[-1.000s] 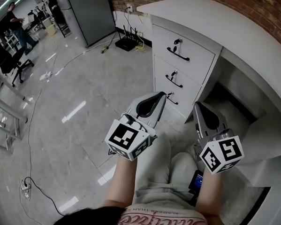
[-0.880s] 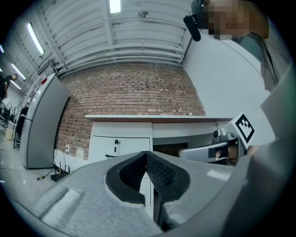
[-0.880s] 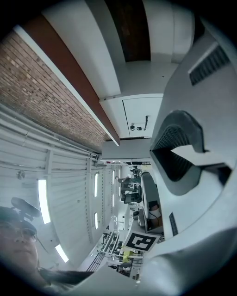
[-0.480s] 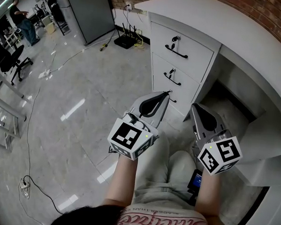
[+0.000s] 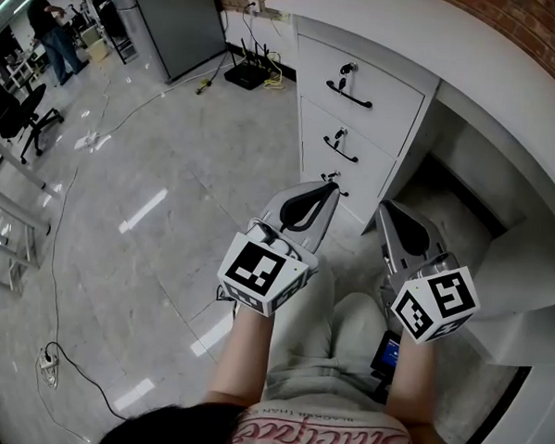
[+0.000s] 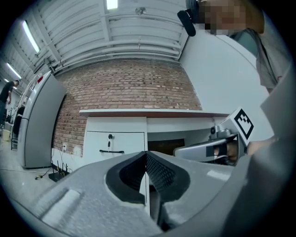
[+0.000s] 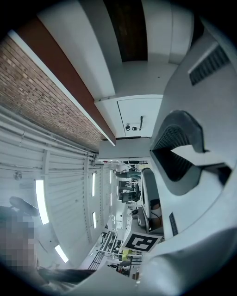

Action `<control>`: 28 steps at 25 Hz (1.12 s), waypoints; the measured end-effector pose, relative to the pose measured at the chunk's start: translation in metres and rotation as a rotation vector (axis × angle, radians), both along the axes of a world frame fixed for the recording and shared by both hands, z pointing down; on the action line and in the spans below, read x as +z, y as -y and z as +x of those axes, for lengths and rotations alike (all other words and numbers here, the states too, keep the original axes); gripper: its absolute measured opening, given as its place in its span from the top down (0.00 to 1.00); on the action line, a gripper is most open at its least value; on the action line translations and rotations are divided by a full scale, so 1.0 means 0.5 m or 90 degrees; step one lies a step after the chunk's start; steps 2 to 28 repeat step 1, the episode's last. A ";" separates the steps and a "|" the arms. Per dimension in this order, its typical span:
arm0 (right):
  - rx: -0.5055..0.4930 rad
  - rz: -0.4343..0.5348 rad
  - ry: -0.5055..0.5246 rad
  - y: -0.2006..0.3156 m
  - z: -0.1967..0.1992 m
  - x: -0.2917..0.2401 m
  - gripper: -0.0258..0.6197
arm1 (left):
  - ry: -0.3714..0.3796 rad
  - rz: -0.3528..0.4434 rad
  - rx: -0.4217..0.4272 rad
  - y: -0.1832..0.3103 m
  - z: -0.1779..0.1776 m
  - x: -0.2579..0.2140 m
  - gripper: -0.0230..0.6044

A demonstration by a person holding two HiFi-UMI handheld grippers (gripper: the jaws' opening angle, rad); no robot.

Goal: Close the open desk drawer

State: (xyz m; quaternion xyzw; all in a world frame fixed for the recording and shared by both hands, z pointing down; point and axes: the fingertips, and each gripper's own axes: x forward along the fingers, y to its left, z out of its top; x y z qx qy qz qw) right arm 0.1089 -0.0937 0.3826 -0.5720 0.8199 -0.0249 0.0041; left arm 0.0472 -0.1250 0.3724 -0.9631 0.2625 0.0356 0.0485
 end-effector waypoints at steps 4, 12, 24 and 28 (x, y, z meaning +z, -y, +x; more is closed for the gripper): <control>0.001 0.000 0.001 0.002 0.000 0.000 0.94 | 0.000 0.001 0.001 0.000 0.001 0.000 0.95; 0.001 0.000 0.001 0.002 0.000 0.000 0.94 | 0.000 0.001 0.001 0.000 0.001 0.000 0.95; 0.001 0.000 0.001 0.002 0.000 0.000 0.94 | 0.000 0.001 0.001 0.000 0.001 0.000 0.95; 0.001 0.000 0.001 0.002 0.000 0.000 0.94 | 0.000 0.001 0.001 0.000 0.001 0.000 0.95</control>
